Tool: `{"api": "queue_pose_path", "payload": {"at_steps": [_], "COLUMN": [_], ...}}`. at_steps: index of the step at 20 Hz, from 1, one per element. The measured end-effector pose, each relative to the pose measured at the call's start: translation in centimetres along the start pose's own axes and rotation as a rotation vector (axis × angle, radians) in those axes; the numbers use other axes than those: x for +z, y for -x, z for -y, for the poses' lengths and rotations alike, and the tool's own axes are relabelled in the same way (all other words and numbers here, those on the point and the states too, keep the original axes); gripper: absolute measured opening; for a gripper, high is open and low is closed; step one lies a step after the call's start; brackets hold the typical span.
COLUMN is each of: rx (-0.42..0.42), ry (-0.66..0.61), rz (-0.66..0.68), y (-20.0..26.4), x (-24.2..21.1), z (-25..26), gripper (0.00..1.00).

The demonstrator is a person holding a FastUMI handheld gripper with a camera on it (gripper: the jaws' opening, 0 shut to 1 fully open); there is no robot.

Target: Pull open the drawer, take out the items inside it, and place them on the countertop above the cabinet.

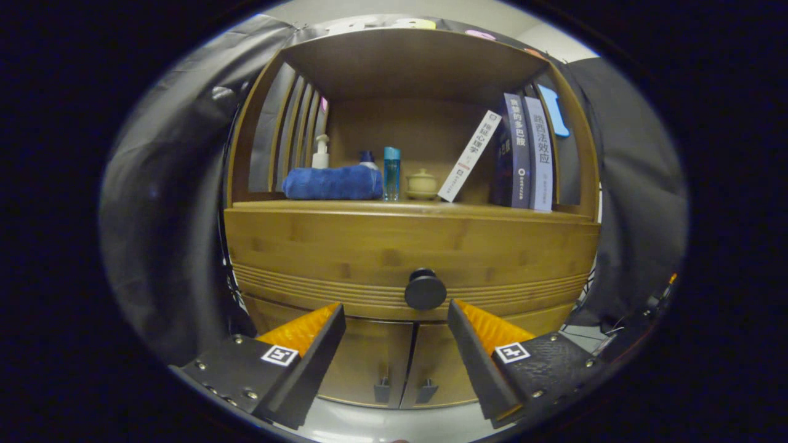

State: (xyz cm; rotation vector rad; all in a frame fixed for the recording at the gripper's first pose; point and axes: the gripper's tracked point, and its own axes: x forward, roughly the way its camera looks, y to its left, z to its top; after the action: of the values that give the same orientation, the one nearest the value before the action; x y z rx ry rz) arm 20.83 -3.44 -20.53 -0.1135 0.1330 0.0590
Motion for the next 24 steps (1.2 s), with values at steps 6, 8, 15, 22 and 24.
{"api": "queue_pose_path", "payload": {"at_steps": [6, 8, 15, 22, 24], "rx": [-0.016, -0.023, -0.045, 0.023, 0.085], "ry": [-0.077, -0.098, -0.106, -0.245, -0.221], "rz": [0.036, 0.062, 0.047, 0.077, 0.051], "y": [-2.6, -3.5, -5.9, -5.7, -5.5], "x": [1.4, 2.3, 1.3, 1.5, 1.4], "z": [1.8, 1.9, 2.5, 2.2, 2.0], "gripper": [1.00, 0.89, 0.47, 0.47, 0.43]}}
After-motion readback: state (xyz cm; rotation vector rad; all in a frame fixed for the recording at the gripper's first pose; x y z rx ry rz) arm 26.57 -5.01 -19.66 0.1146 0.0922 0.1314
